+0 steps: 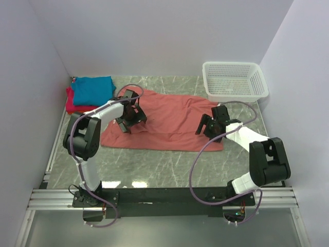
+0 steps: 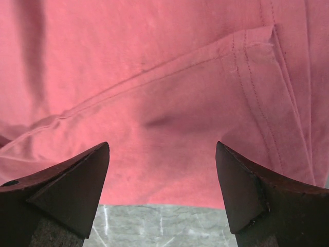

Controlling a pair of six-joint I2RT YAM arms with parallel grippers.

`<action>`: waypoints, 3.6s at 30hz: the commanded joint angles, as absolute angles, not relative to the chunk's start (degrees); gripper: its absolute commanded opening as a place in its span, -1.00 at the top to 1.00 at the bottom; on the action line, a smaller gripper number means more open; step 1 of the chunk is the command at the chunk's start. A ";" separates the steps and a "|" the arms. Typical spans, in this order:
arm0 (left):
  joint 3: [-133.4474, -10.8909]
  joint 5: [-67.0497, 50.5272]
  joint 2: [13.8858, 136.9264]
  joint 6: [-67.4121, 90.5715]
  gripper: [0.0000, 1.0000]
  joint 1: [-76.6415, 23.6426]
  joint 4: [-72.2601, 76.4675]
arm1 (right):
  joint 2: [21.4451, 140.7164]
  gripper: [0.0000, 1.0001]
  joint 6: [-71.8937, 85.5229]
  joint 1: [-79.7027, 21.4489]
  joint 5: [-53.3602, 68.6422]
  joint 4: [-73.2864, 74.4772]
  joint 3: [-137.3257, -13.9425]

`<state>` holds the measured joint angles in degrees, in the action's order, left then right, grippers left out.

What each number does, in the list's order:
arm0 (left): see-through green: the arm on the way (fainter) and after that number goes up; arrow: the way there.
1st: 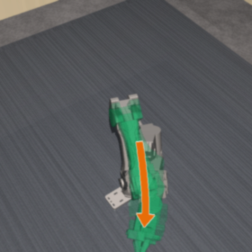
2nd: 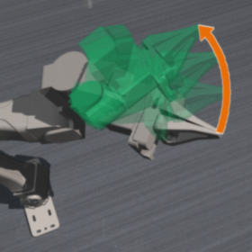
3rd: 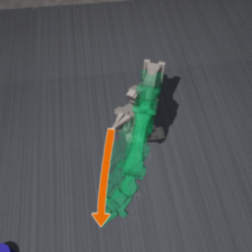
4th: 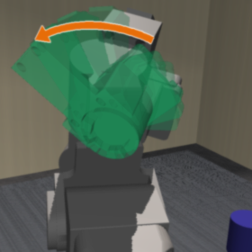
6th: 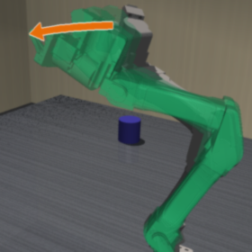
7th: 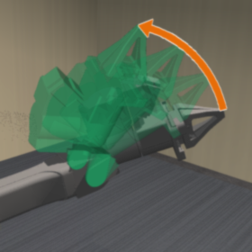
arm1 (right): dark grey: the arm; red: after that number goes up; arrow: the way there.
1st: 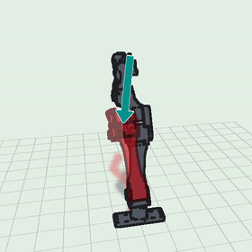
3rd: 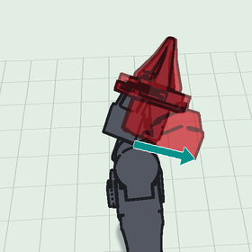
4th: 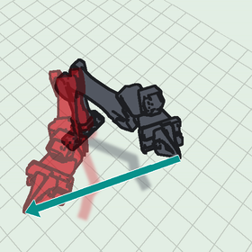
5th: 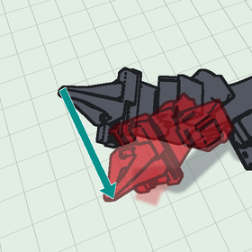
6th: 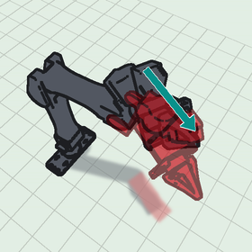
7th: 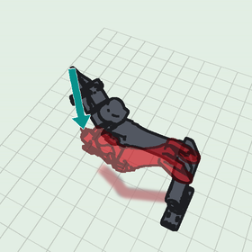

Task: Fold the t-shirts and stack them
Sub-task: Fold the tshirt

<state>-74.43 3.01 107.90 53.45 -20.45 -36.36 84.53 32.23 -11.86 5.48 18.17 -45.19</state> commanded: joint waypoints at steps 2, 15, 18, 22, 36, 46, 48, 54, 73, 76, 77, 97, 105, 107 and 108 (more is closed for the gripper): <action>-78.13 1.14 109.86 52.91 -0.99 -20.48 -31.91 | 86.22 -0.80 31.20 -12.04 4.93 15.55 -44.65; -92.60 -0.18 119.34 52.38 -0.99 -20.74 -27.15 | 86.05 -0.80 31.29 -12.04 3.43 15.73 -44.03; -99.39 1.74 122.69 51.33 -0.99 -20.74 -28.65 | 85.43 -0.80 31.29 -12.13 3.43 15.56 -44.21; -104.67 3.42 123.75 49.66 -0.99 -20.92 -29.53 | 84.90 -0.80 31.55 -12.13 3.69 15.47 -43.95; -79.39 12.57 103.90 47.81 -0.99 -21.01 -27.08 | 82.88 -0.80 29.44 -12.22 3.08 15.38 -44.91; -70.85 12.81 107.05 52.03 -0.99 -18.81 -28.56 | 87.01 -0.80 32.17 -11.95 0.97 16.61 -43.69; -68.04 13.79 106.70 53.43 -0.99 -18.72 -29.88 | 86.49 -0.80 32.78 -11.95 1.75 16.17 -42.11; -55.30 11.87 102.14 58.88 -0.99 -18.63 -30.32 | 81.13 -0.80 37.00 -11.87 2.73 19.06 -35.34; -44.01 17.56 68.29 79.29 -0.99 -28.21 -53.00 | 46.76 -0.90 42.82 -11.51 3.95 35.62 -27.15; -53.24 22.91 70.48 74.37 -0.99 -27.86 -52.48 | 46.49 -0.90 40.17 -11.51 1.33 34.02 -32.77; -55.61 24.07 71.53 73.05 -0.99 -27.43 -51.69 | 46.84 -0.90 39.38 -11.51 -1.03 33.84 -34.26; -105.12 22.76 120.76 51.24 -0.51 -15.03 -53.79 | 64.51 -0.89 32.78 -11.51 -8.35 26.46 -47.37; -107.92 23.91 127.44 52.12 -0.30 -14.50 -55.02 | 70.05 -0.89 31.82 -11.60 -6.07 24.88 -47.99; -108.72 24.43 128.75 52.29 -0.22 -14.41 -55.28 | 70.75 -0.89 31.90 -11.51 -5.89 24.79 -47.81; -109.33 24.43 129.11 52.47 -0.20 -14.24 -55.46 | 70.93 -0.89 31.73 -11.51 -5.80 24.70 -47.73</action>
